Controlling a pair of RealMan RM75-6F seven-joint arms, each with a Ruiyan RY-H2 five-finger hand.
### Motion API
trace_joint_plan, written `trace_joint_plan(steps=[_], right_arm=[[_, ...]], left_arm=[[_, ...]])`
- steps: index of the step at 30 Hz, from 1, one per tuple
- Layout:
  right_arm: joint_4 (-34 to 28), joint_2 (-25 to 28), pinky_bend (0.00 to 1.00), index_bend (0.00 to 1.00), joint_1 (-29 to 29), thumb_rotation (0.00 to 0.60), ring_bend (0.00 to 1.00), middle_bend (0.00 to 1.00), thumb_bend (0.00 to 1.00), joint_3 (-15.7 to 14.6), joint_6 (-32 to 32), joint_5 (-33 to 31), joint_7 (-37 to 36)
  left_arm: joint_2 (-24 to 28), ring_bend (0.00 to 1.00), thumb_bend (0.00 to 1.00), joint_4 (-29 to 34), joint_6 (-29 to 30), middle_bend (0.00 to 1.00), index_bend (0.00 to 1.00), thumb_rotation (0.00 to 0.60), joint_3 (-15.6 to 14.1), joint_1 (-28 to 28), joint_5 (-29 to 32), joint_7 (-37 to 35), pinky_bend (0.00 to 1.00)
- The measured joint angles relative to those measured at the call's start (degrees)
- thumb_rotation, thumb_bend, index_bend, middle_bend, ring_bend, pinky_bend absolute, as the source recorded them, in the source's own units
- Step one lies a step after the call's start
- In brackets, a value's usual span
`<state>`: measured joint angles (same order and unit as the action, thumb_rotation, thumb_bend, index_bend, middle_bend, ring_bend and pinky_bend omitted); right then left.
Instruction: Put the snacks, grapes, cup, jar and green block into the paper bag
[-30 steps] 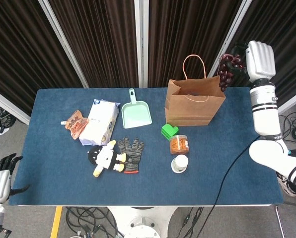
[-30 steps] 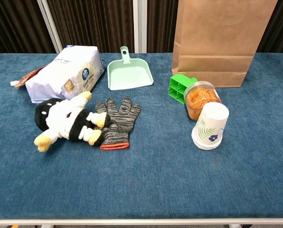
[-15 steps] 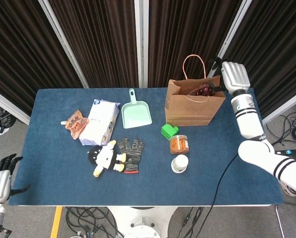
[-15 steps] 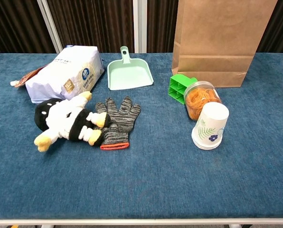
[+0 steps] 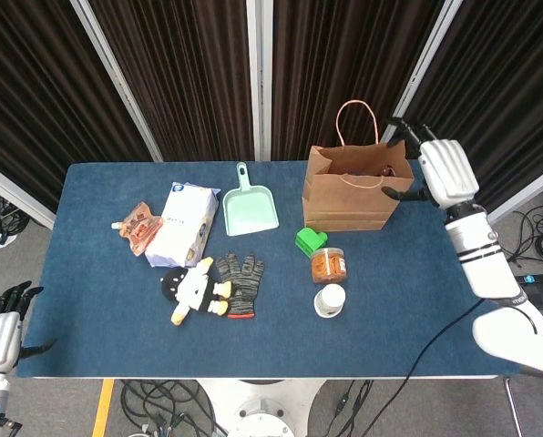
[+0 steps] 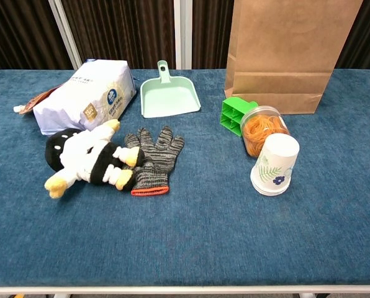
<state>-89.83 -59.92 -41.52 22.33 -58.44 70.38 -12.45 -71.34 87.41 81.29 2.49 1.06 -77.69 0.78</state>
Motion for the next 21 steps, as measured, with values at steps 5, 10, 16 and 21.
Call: trace_joint_plan(steps=[5,10,16,21], right_arm=[[-2.40,2.33,0.41,0.23,4.75,0.600,0.19,0.39,0.01,-5.05,-6.93,17.51,-14.85],[-4.36,5.49,0.41,0.24,6.94,0.600,0.19,0.38,0.02,-12.70,-10.18,32.40,-19.91],[-5.74,5.73,0.36,0.14,6.27,0.600,0.13,0.30,0.02,-17.29,-6.16,36.65,-13.93],[-5.10,1.90,0.20,0.00,4.80,0.600,0.00,0.15,0.01,-17.92,1.94,34.64,-0.14]], left_arm=[[0.30,0.12,0.05,0.68,0.15,0.20,0.25,0.600,0.06,0.29,-0.49,0.56,0.15],[0.59,0.12,0.05,1.27,0.83,0.20,0.25,0.600,-0.09,-0.08,-0.55,1.08,0.15],[0.48,0.12,0.05,1.56,0.76,0.20,0.25,0.600,-0.31,-0.18,-0.51,1.22,0.15],[0.60,0.12,0.05,1.37,1.12,0.20,0.25,0.600,-0.29,-0.47,-0.38,0.88,0.15]])
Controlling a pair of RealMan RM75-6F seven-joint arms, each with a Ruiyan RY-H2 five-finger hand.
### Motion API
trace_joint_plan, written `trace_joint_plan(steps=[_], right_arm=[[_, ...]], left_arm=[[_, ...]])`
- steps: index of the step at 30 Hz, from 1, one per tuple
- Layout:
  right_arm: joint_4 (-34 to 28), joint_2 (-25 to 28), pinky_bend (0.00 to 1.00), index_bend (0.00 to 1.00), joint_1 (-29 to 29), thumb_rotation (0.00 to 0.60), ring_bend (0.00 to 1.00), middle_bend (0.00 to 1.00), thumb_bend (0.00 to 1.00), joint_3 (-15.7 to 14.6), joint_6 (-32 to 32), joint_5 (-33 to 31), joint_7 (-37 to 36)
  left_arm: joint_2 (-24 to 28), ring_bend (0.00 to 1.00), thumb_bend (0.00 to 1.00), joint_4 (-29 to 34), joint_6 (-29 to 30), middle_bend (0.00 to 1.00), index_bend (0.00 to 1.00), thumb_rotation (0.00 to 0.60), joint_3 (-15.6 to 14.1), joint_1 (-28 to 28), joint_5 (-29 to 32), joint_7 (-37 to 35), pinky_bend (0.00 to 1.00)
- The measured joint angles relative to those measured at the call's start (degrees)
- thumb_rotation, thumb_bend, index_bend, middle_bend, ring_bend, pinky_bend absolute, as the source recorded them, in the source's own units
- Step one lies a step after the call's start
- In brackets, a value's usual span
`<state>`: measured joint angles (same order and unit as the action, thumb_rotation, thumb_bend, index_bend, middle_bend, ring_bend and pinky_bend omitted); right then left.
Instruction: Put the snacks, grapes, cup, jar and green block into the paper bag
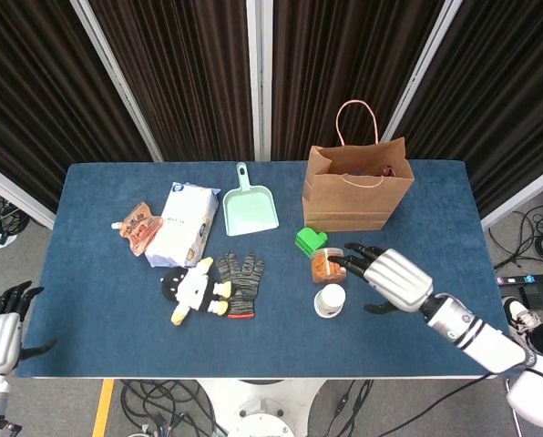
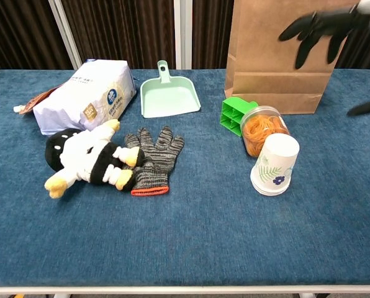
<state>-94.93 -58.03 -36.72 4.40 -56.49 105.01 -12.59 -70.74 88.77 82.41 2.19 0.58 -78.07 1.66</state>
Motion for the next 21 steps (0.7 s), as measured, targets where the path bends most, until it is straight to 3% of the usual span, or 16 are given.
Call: trace_joint_plan(steps=[5,12,15,18,21], right_arm=[[1.94,-7.62,0.18,0.00,-1.62,0.600,0.00,0.15,0.01,-0.27,7.81,-4.72,14.77],[7.07,-15.62,0.18,0.02,-2.97,0.600,0.00,0.22,0.02,-1.35,10.81,-8.72,22.30],[9.46,-17.83,0.19,0.16,-2.82,0.600,0.04,0.28,0.06,-1.79,9.00,-8.20,24.12],[12.14,-20.46,0.25,0.38,-2.52,0.600,0.14,0.37,0.12,-2.28,6.03,-7.15,24.71],[15.08,-22.83,0.30,0.54,-2.24,0.600,0.22,0.47,0.15,-2.76,2.66,-5.59,24.43]], left_arm=[[0.15,0.12,0.05,-0.31,0.03,0.20,0.25,0.600,-0.13,-0.28,0.18,-0.41,0.15],[-0.21,0.12,0.05,-0.78,-0.07,0.20,0.25,0.600,-0.29,-0.44,0.15,-0.81,0.15],[-0.23,0.12,0.05,-0.84,-0.05,0.20,0.25,0.600,-0.24,-0.38,0.04,-0.92,0.15],[-0.22,0.12,0.05,-0.97,0.01,0.20,0.25,0.600,-0.19,-0.43,0.06,-1.10,0.15],[-0.28,0.12,0.05,-1.10,0.11,0.20,0.25,0.600,-0.23,-0.58,0.06,-1.28,0.15]])
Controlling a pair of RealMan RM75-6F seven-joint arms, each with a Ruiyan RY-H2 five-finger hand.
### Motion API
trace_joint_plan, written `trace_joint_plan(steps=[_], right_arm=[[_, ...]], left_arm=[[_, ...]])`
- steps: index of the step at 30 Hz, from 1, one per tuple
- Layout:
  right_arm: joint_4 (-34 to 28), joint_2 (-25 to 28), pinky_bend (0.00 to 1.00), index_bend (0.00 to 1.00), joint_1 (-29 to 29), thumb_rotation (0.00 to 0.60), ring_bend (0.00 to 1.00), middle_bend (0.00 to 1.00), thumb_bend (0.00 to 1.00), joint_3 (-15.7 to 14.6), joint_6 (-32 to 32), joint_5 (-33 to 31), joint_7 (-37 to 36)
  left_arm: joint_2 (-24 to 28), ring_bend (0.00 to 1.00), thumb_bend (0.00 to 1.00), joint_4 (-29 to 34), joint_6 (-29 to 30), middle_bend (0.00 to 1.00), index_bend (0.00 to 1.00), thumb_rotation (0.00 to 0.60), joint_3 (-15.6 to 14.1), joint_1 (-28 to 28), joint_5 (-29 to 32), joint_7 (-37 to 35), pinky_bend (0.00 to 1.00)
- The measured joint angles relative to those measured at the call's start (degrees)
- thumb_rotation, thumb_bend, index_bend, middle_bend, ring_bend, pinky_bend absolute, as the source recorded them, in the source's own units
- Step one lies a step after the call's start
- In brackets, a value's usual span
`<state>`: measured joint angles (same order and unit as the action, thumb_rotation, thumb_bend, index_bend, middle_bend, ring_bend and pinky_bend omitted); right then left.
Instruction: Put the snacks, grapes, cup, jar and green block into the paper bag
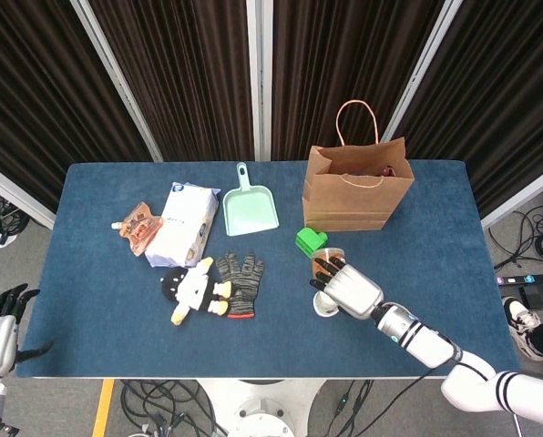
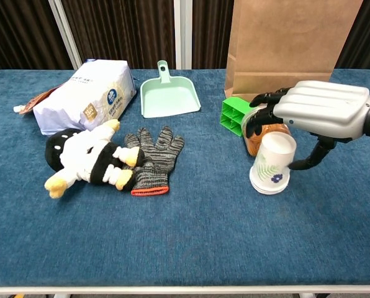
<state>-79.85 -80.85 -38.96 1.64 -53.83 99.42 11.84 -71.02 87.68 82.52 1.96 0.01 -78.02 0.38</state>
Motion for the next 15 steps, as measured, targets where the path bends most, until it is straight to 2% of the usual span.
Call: trace_joint_plan(steps=[2,5,9,12,15], right_arm=[[1.83,-1.36,0.32,0.59,0.12,0.600,0.24,0.49,0.16,-0.38,-2.30,1.14,-0.82],[2.41,-1.83,0.33,0.61,0.16,0.600,0.25,0.50,0.16,-0.65,-4.84,2.14,-2.87],[0.24,0.03,0.34,0.61,0.34,0.600,0.25,0.50,0.16,0.02,-8.89,2.78,-5.36],[-2.91,2.96,0.35,0.61,0.78,0.600,0.25,0.50,0.16,1.70,-13.84,3.07,-7.20],[-6.46,7.03,0.36,0.61,1.38,0.600,0.25,0.50,0.16,4.89,-19.70,2.80,-9.04]], left_arm=[[-0.04,0.12,0.05,-0.08,0.04,0.20,0.25,0.600,-0.05,-0.08,-0.02,-0.10,0.15],[-0.04,0.12,0.05,-0.13,0.04,0.20,0.25,0.600,-0.08,-0.17,0.04,-0.15,0.15],[0.06,0.12,0.05,-0.08,0.07,0.20,0.25,0.600,-0.04,-0.17,-0.01,-0.08,0.15],[0.16,0.12,0.05,0.07,0.03,0.20,0.25,0.600,0.01,-0.05,-0.14,0.10,0.15],[0.20,0.12,0.05,0.21,-0.09,0.20,0.25,0.600,0.12,0.16,-0.24,0.24,0.15]])
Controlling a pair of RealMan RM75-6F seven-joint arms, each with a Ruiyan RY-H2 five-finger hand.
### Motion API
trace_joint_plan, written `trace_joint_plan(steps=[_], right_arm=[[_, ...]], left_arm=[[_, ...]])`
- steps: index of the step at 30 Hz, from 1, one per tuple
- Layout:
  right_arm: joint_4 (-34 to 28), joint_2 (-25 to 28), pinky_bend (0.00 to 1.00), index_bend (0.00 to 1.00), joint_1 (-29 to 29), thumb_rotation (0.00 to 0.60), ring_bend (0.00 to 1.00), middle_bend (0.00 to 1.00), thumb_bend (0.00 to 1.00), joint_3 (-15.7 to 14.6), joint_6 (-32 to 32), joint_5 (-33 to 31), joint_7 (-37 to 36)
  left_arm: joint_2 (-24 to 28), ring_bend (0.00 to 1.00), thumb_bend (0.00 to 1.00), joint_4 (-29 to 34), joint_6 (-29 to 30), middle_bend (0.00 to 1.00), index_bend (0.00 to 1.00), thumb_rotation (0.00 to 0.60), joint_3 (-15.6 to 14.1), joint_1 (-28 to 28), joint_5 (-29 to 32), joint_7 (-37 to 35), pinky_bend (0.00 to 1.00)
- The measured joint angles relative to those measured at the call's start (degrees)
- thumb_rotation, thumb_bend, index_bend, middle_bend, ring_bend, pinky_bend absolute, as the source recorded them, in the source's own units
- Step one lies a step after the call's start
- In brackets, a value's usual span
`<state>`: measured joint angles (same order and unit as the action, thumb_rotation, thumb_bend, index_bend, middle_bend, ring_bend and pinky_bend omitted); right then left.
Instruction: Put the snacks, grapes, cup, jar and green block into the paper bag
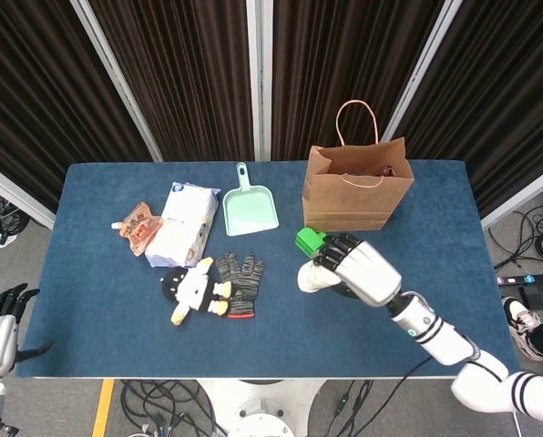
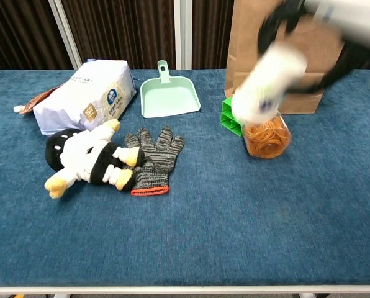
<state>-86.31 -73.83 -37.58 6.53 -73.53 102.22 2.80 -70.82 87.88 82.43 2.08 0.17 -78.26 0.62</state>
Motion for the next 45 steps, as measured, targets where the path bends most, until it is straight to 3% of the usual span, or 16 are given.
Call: trace_joint_plan(steps=[4,10,16,31,34,38,40,45], right_arm=[[-4.27,5.64,0.36,0.61,0.99,0.600,0.25,0.51,0.16,6.46,-6.67,-2.98,-2.92],[-6.64,10.01,0.37,0.61,1.55,0.600,0.26,0.51,0.16,14.59,-9.54,-11.63,-6.35],[-5.73,11.06,0.38,0.61,0.32,0.600,0.26,0.51,0.15,18.03,-6.15,-21.60,-4.29],[10.01,3.71,0.37,0.51,-9.08,0.600,0.22,0.46,0.16,18.34,14.28,-39.03,3.96],[10.69,3.30,0.32,0.39,-9.78,0.600,0.16,0.40,0.15,17.78,16.95,-41.12,4.98],[9.91,4.07,0.22,0.08,-10.20,0.600,0.03,0.25,0.13,16.86,20.80,-43.49,6.13],[8.50,5.17,0.19,0.01,-10.10,0.600,0.00,0.19,0.13,16.61,22.04,-44.64,6.11],[5.45,7.30,0.18,0.00,-8.55,0.600,0.00,0.16,0.14,16.88,20.38,-43.75,2.97]], left_arm=[[-0.09,0.12,0.05,0.09,-0.24,0.20,0.25,0.600,-0.07,0.08,-0.01,0.16,0.15],[-0.13,0.12,0.05,0.16,-0.21,0.20,0.25,0.600,-0.18,-0.01,-0.03,0.30,0.15],[-0.14,0.12,0.05,0.24,-0.31,0.20,0.25,0.600,-0.26,-0.01,-0.03,0.35,0.15],[-0.09,0.12,0.05,0.02,-0.64,0.20,0.25,0.600,-0.32,-0.40,0.92,-0.12,0.15],[-0.16,0.12,0.05,-0.04,-0.77,0.20,0.25,0.600,-0.34,-0.36,0.90,-0.11,0.15],[-0.27,0.12,0.05,-0.06,-0.83,0.20,0.25,0.600,-0.30,-0.18,0.61,-0.08,0.15],[-0.25,0.12,0.05,-0.11,-0.78,0.20,0.25,0.600,-0.29,-0.23,0.67,-0.02,0.15],[-0.15,0.12,0.05,0.02,-0.76,0.20,0.25,0.600,-0.23,-0.14,0.53,0.08,0.15]])
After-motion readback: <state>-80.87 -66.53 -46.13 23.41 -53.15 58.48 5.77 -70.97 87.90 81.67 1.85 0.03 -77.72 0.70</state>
